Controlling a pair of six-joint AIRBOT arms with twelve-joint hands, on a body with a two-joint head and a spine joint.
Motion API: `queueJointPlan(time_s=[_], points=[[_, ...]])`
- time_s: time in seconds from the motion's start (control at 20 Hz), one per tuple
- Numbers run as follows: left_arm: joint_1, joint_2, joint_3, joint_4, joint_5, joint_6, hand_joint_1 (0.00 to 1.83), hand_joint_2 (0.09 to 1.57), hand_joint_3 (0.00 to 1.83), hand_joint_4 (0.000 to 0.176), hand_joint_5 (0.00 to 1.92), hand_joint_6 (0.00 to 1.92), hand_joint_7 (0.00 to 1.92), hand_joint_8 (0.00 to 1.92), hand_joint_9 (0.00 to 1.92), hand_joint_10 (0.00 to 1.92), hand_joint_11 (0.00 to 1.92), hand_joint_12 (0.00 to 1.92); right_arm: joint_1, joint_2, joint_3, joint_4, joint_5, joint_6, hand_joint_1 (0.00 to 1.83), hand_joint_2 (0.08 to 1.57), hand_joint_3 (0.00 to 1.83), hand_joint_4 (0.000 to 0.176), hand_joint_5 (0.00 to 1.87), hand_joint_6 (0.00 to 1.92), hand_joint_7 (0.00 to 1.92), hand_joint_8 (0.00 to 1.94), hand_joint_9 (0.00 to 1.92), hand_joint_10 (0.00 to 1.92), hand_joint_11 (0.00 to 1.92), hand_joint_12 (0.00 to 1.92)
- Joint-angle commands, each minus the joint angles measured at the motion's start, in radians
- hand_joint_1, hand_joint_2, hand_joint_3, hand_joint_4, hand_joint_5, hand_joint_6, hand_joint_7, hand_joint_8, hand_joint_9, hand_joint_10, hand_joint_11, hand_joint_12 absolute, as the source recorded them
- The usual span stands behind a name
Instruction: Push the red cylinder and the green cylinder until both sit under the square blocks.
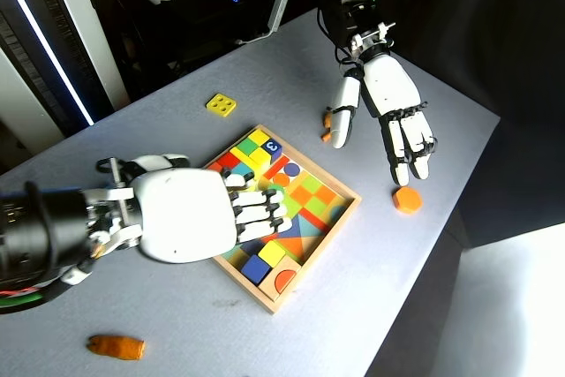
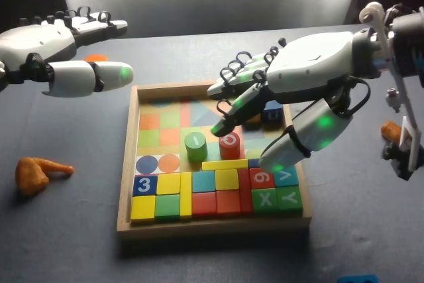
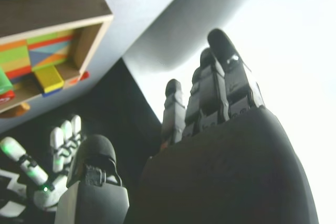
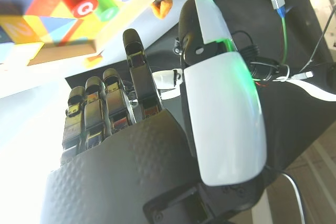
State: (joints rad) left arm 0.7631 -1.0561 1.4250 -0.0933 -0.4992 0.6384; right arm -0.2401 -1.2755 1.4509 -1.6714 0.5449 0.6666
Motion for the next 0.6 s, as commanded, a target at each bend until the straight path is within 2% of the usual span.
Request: queueJointPlan(time_s=[0.0, 0.05, 0.1, 0.15, 0.25, 0.3, 0.4, 0.45, 0.55], points=[[-0.012, 0.001, 0.007, -0.01, -0.108, -0.002, 0.02, 1.2, 0.0, 0.106, 0.11, 0.0, 0.0, 0.0, 0.03, 0.01, 0.0, 0.35, 0.004, 0.002, 0.005, 0.06, 0.007, -0.003, 0.25, 1.08, 0.0, 0.165, 0.4, 0.0, 0.0, 0.0, 0.0, 0.0, 0.0, 0.0], [-0.013, 0.001, 0.008, -0.009, -0.106, -0.002, 0.01, 1.2, 0.0, 0.104, 0.11, 0.0, 0.0, 0.0, 0.03, 0.0, 0.0, 0.29, 0.002, -0.002, 0.007, 0.06, 0.005, -0.005, 0.25, 1.08, 0.0, 0.166, 0.4, 0.0, 0.0, 0.0, 0.0, 0.0, 0.0, 0.0], [-0.014, 0.001, 0.008, -0.008, -0.105, -0.002, 0.01, 1.2, 0.0, 0.099, 0.1, 0.0, 0.0, 0.0, 0.03, 0.0, 0.0, 0.26, 0.001, -0.005, 0.008, 0.06, 0.001, -0.008, 0.21, 1.09, 0.01, 0.174, 0.37, 0.0, 0.0, 0.0, 0.0, 0.0, 0.0, 0.0], [-0.016, 0.001, 0.008, -0.007, -0.105, -0.002, 0.0, 1.18, 0.0, 0.113, 0.1, 0.0, 0.0, 0.0, 0.03, 0.0, 0.0, 0.31, -0.001, -0.009, 0.01, 0.06, -0.003, -0.011, 0.21, 1.09, 0.01, 0.173, 0.37, 0.01, 0.0, 0.0, 0.0, 0.0, 0.0, 0.0], [-0.017, 0.001, 0.008, -0.004, -0.104, -0.002, 0.0, 1.19, 0.0, 0.11, 0.1, 0.0, 0.0, 0.0, 0.04, 0.0, 0.0, 0.33, -0.007, -0.02, 0.021, 0.06, -0.011, -0.013, 0.23, 1.09, 0.0, 0.173, 0.39, 0.01, 0.0, 0.0, 0.0, 0.0, 0.0, 0.0], [-0.018, 0.0, 0.008, -0.002, -0.102, -0.002, 0.0, 1.18, 0.0, 0.127, 0.1, 0.0, 0.0, 0.0, 0.04, 0.0, 0.0, 0.36, -0.011, -0.026, 0.028, 0.061, -0.014, -0.013, 0.23, 1.08, 0.0, 0.174, 0.39, 0.01, 0.0, 0.0, 0.0, 0.0, 0.0, 0.0], [-0.018, -0.002, 0.009, -0.001, -0.099, -0.002, 0.0, 1.18, 0.0, 0.127, 0.09, 0.0, 0.0, 0.0, 0.05, 0.0, 0.0, 0.41, -0.02, -0.038, 0.042, 0.061, -0.019, -0.012, 0.23, 1.08, 0.0, 0.171, 0.4, 0.01, 0.0, 0.0, 0.0, 0.0, 0.0, 0.0], [-0.019, -0.003, 0.01, 0.0, -0.098, -0.002, 0.0, 1.2, 0.0, 0.108, 0.09, 0.0, 0.0, 0.0, 0.04, 0.0, 0.0, 0.35, -0.023, -0.042, 0.046, 0.061, -0.024, -0.011, 0.26, 1.08, 0.0, 0.172, 0.41, 0.01, 0.0, 0.0, 0.0, 0.0, 0.0, 0.0], [-0.021, -0.003, 0.01, 0.003, -0.096, -0.002, 0.0, 1.21, 0.0, 0.107, 0.09, 0.0, 0.0, 0.0, 0.02, 0.0, 0.0, 0.3, -0.026, -0.044, 0.05, 0.061, -0.032, -0.011, 0.26, 1.08, 0.0, 0.175, 0.41, 0.01, 0.0, 0.0, 0.0, 0.0, 0.0, 0.0]])
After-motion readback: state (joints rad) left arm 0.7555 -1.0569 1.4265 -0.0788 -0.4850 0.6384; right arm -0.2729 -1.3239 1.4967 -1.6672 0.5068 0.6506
